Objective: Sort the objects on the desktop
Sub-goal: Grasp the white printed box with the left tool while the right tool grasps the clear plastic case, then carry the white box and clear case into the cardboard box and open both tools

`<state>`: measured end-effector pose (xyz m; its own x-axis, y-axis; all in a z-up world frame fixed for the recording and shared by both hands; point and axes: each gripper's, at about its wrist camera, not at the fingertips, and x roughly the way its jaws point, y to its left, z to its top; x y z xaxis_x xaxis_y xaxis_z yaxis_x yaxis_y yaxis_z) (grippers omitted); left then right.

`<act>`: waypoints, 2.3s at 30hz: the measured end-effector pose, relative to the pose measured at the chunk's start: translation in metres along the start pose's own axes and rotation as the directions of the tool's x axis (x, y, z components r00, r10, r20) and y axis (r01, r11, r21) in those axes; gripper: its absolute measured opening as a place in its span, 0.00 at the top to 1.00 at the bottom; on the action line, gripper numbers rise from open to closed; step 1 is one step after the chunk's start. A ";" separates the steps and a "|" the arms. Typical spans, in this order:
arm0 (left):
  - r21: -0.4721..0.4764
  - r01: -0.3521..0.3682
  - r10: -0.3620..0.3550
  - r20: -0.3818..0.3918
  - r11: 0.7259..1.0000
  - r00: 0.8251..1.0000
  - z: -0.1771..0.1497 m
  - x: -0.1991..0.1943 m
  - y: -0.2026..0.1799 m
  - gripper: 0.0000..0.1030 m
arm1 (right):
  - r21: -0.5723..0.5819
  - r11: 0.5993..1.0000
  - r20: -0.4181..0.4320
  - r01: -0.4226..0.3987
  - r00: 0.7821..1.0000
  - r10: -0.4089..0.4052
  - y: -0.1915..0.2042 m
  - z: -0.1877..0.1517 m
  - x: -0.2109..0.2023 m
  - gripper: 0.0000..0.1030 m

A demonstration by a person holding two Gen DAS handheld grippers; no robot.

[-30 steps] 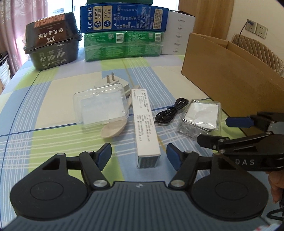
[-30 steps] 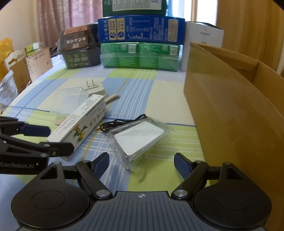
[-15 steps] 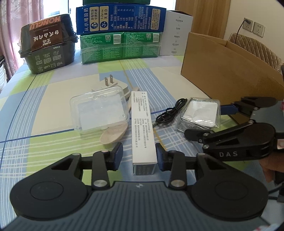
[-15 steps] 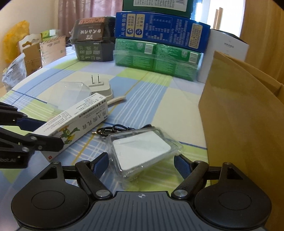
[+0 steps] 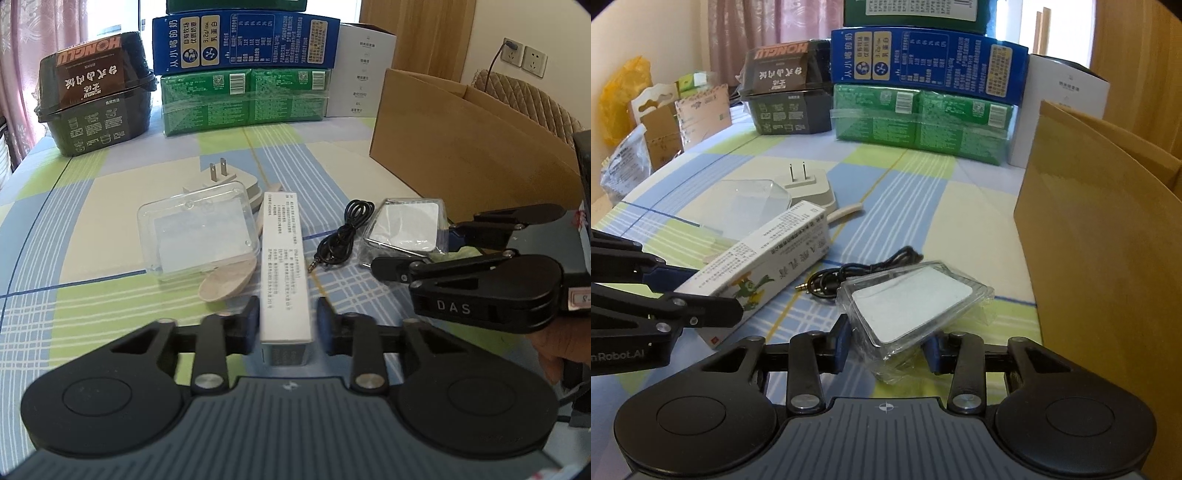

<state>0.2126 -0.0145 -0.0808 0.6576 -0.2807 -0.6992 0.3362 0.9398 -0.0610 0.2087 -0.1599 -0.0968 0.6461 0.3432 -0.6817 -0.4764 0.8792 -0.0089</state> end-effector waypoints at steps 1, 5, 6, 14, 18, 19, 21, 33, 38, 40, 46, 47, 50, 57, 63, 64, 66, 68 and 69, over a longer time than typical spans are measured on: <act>0.001 0.000 0.000 -0.003 1.000 1.000 0.000 -0.001 -0.001 0.79 | 0.012 1.000 -0.003 0.002 1.000 -0.002 0.000 -0.002 -0.004 0.65; 0.025 0.004 -0.004 -0.031 1.000 1.000 -0.003 -0.008 -0.009 0.79 | 0.041 0.999 -0.014 -0.001 1.000 0.002 0.006 -0.011 -0.023 0.66; 0.032 0.005 -0.004 -0.036 0.999 0.999 -0.004 -0.011 -0.010 0.79 | 0.047 0.999 -0.017 -0.005 1.000 0.006 0.008 -0.014 -0.029 0.67; 0.080 0.015 -0.009 -0.080 0.997 0.997 -0.025 -0.047 -0.012 0.79 | 0.094 0.996 -0.046 0.003 0.999 0.002 0.026 -0.039 -0.070 0.67; 0.078 0.006 0.002 -0.099 0.997 0.995 -0.041 -0.069 -0.009 0.79 | 0.105 0.994 -0.055 0.002 0.998 0.004 0.035 -0.052 -0.084 0.67; 0.078 0.005 0.003 -0.107 0.997 0.994 -0.045 -0.072 -0.008 0.79 | 0.104 0.995 -0.057 0.000 0.998 0.006 0.037 -0.054 -0.085 0.66; 0.086 -0.005 0.015 -0.120 0.996 0.993 -0.051 -0.076 -0.008 0.79 | 0.099 0.995 -0.052 0.003 0.999 0.002 0.041 -0.057 -0.085 0.66; 0.093 -0.034 0.045 -0.125 0.995 0.991 -0.035 -0.053 -0.016 0.76 | 0.081 0.997 -0.049 0.010 0.999 -0.006 0.039 -0.062 -0.076 0.58; 0.083 -0.037 0.049 -0.147 0.996 0.988 -0.036 -0.041 -0.017 0.76 | 0.095 0.995 -0.041 0.013 0.999 -0.010 0.040 -0.060 -0.074 0.63; 0.080 -0.037 0.050 -0.160 0.996 0.986 -0.037 -0.039 -0.017 0.79 | 0.104 0.994 -0.039 0.014 0.999 -0.010 0.040 -0.060 -0.074 0.66; 0.059 -0.041 0.051 -0.179 0.997 0.982 -0.037 -0.045 -0.014 0.79 | 0.090 0.996 -0.026 0.023 0.999 -0.021 0.042 -0.058 -0.080 0.69; 0.057 -0.042 0.052 -0.179 0.997 0.983 -0.037 -0.047 -0.014 0.79 | 0.081 0.996 -0.020 0.024 1.000 -0.022 0.043 -0.058 -0.082 0.69; 0.050 -0.049 0.057 -0.176 0.998 0.983 -0.037 -0.056 -0.014 0.79 | 0.059 0.998 -0.008 0.020 1.000 -0.020 0.047 -0.056 -0.089 0.69; 0.022 -0.073 0.075 -0.171 0.997 0.982 -0.037 -0.081 -0.012 0.79 | 0.044 0.999 0.003 -0.002 1.000 0.002 0.061 -0.055 -0.109 0.69; 0.006 -0.089 0.088 -0.156 0.996 0.984 -0.034 -0.108 -0.022 0.79 | 0.049 0.999 0.023 -0.007 1.000 0.006 0.068 -0.051 -0.137 0.69; 0.003 -0.092 0.091 -0.152 0.996 0.984 -0.033 -0.113 -0.024 0.79 | 0.051 0.999 0.028 -0.008 1.000 0.007 0.069 -0.049 -0.142 0.69; -0.007 -0.095 0.093 -0.145 0.995 0.985 -0.032 -0.124 -0.028 0.79 | 0.054 0.998 0.041 -0.010 0.999 0.008 0.070 -0.046 -0.153 0.69; -0.022 -0.096 0.092 -0.134 0.995 0.987 -0.031 -0.135 -0.033 0.79 | 0.054 0.998 0.054 -0.009 0.999 0.006 0.071 -0.044 -0.164 0.69; -0.028 -0.095 0.090 -0.129 0.995 0.988 -0.031 -0.141 -0.037 0.79 | 0.056 0.998 0.061 -0.010 0.998 0.006 0.071 -0.042 -0.170 0.69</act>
<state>0.0867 -0.0032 -0.0015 0.5927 -0.1673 -0.7879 0.2532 0.9673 -0.0149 0.0400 -0.1696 -0.0121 0.6784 0.3683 -0.6357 -0.4487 0.8928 0.0384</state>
